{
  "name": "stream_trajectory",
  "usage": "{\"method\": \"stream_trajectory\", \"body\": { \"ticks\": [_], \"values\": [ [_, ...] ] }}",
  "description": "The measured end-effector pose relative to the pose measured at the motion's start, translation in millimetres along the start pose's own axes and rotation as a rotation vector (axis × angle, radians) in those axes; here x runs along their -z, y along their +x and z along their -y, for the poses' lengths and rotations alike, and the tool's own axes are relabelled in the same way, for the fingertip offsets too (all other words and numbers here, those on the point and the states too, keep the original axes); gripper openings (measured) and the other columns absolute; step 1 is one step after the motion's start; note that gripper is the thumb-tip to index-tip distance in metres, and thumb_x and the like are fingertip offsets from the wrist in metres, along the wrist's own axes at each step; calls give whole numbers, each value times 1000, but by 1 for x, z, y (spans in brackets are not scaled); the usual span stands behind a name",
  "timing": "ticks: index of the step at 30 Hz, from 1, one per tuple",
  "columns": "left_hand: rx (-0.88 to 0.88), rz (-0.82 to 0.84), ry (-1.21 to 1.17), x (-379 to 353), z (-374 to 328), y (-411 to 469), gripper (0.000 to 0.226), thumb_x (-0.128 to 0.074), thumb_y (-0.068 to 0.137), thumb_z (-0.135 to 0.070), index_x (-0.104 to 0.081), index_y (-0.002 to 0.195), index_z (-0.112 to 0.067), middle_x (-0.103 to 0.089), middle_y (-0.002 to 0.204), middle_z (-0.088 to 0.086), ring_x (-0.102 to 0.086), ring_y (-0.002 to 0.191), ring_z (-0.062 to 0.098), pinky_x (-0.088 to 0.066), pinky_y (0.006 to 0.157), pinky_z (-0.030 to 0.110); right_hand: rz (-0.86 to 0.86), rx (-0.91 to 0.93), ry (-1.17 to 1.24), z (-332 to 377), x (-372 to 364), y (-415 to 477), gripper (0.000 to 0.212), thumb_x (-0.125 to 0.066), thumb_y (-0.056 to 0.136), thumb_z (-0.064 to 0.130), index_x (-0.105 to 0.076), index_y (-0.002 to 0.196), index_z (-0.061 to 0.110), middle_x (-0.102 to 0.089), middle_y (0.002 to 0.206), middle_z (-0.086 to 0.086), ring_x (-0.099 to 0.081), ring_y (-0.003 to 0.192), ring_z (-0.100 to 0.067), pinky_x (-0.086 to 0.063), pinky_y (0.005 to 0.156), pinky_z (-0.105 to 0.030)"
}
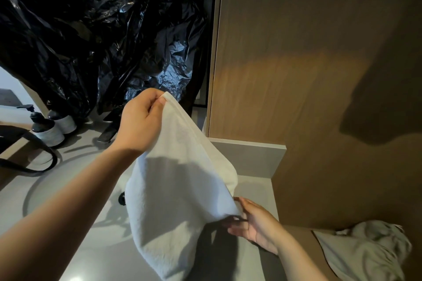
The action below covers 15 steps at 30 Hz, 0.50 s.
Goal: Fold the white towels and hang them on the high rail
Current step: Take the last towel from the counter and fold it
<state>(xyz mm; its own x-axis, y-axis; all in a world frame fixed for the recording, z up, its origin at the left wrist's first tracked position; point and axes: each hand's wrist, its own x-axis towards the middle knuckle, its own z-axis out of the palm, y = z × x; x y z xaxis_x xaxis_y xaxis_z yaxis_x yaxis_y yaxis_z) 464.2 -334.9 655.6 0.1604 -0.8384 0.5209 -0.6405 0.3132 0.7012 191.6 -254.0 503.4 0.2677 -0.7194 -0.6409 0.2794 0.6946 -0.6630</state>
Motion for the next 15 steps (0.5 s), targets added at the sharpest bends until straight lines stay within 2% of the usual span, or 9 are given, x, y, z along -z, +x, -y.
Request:
{"method": "stream_trajectory", "body": {
  "ticks": [2,5,7,9,11,15],
  "values": [
    [9,-5,7,-2,2,-1,18,-47,98,-17,-59,87,-24,-58,79,-15,-51,76,-15,-34,64,-3,29,-23,10,-3,-3,0,30,-53,100,23,-61,122,5,-71,107,-22,-71,81,-34,-60,64,-35],
    [17,-7,9,-3,5,-2,18,-47,97,-17,-59,85,-25,-58,77,-15,-51,75,-16,-34,63,-3,5,44,18,-5,-3,2,36,-65,84,16,-66,116,-1,-72,100,-21,-72,78,-26,-58,62,-30],
    [27,-13,4,-3,7,-2,20,-47,97,-16,-58,84,-26,-58,76,-15,-51,74,-15,-34,63,-2,11,81,64,-1,-1,2,29,-68,80,15,-72,104,-1,-73,94,-18,-71,74,-21,-58,61,-28],
    [37,-21,-17,-3,8,-1,20,-48,96,-16,-59,84,-27,-58,76,-17,-52,74,-16,-34,63,-3,20,81,87,3,-1,0,17,-66,86,13,-76,93,1,-72,88,-16,-70,70,-19,-58,59,-25],
    [45,-24,-33,-2,8,0,19,-48,96,-17,-60,84,-27,-59,75,-17,-52,73,-15,-35,63,-2,0,78,66,6,-3,0,18,-61,94,10,-75,93,-1,-72,84,-15,-69,68,-17,-57,58,-24],
    [27,-17,-22,0,8,3,18,-48,97,-17,-60,86,-25,-59,76,-15,-51,72,-16,-34,63,-3,-120,111,-81,5,-13,1,16,-59,95,3,-71,94,-7,-71,74,-13,-67,60,-15,-57,60,-22]
  ]
}}
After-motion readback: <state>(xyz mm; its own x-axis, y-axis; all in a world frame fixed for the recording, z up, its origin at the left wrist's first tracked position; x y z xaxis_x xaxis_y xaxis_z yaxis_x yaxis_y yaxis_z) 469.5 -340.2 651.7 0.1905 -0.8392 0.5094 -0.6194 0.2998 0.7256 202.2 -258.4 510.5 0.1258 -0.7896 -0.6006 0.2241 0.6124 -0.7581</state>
